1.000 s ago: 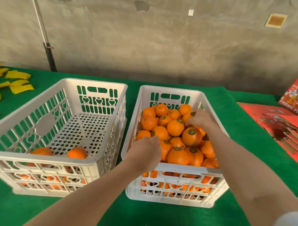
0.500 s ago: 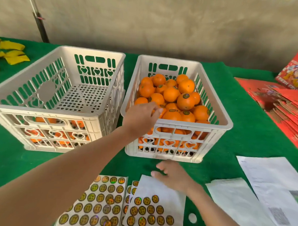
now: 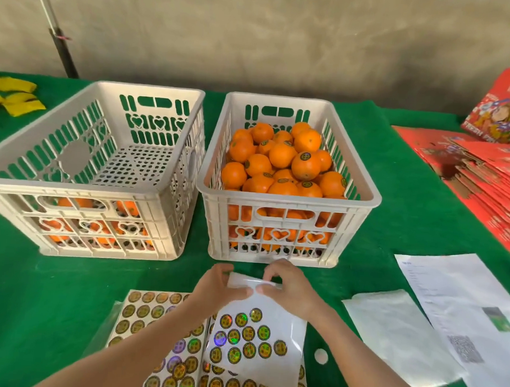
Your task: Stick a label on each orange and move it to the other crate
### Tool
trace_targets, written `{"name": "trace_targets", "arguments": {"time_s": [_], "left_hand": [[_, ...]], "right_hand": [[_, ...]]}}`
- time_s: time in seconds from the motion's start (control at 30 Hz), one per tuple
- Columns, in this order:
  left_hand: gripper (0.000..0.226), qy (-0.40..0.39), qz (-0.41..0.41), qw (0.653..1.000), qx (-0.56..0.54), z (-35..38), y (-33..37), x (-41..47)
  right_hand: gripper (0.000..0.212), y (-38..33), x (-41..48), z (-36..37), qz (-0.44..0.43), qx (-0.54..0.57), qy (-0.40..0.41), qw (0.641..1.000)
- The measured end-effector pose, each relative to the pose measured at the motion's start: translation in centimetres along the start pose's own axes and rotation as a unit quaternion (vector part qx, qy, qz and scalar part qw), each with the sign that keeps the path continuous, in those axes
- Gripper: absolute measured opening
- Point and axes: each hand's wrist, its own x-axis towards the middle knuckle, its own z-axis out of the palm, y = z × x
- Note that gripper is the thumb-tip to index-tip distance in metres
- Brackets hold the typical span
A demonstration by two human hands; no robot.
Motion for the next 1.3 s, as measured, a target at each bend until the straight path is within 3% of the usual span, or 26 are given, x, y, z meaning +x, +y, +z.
{"name": "trace_targets", "arguments": {"time_s": [0.07,0.17,0.23,0.33,0.5,0.6,0.77,0.87,0.97,1.03,1.07,1.2,1.3], "left_hand": [[0.015,-0.003,-0.063,0.998,-0.029,0.5,0.5,0.1],[0.010,0.033,-0.124,0.983,-0.135,0.8,0.7,0.0],[0.009,0.037,-0.146,0.969,-0.195,0.8,0.8,-0.3],[0.018,0.019,-0.169,0.955,-0.241,0.6,0.9,-0.6],[0.007,-0.034,-0.173,0.938,-0.298,0.3,0.6,-0.8],[0.006,-0.034,-0.179,0.943,-0.279,0.2,0.5,-0.5],[0.028,-0.027,-0.159,0.965,-0.207,-0.1,0.3,0.0],[0.028,-0.028,-0.116,0.985,-0.123,0.1,-0.3,0.4],[0.046,-0.007,-0.037,0.997,0.071,-0.2,0.1,0.0],[0.063,0.070,0.052,0.973,0.212,-1.1,0.6,-0.8],[0.060,0.114,0.108,0.958,0.242,-1.9,1.1,-1.3],[0.012,0.154,0.362,0.901,0.183,-7.0,3.4,-3.4],[0.007,0.200,0.402,0.886,0.117,-11.6,5.4,-4.3]], "right_hand": [[0.017,-0.8,0.0,0.0,-0.026,-0.021,0.039,0.999],[0.023,-1.4,-0.9,0.8,-0.087,-0.082,0.215,0.969],[0.018,-1.3,-2.1,1.8,-0.127,-0.096,0.266,0.951],[0.019,-0.8,-3.5,3.3,-0.127,-0.130,0.225,0.957],[0.021,-0.8,-3.6,4.1,-0.130,-0.116,0.217,0.960],[0.023,-1.0,-3.5,4.1,-0.133,-0.116,0.204,0.963],[0.012,-1.1,-3.8,4.3,-0.105,-0.065,0.194,0.973],[0.007,-0.9,-3.8,4.3,-0.075,-0.022,0.186,0.979],[0.007,-1.7,-3.6,3.4,-0.078,0.000,0.180,0.981],[0.007,-3.0,-3.3,2.7,-0.112,0.018,0.198,0.974],[0.008,-3.8,-3.1,2.3,-0.131,0.027,0.209,0.969],[0.009,-7.6,-1.9,0.7,-0.227,0.063,0.255,0.938],[0.008,-11.0,-0.1,-0.5,-0.300,0.087,0.285,0.906]]}}
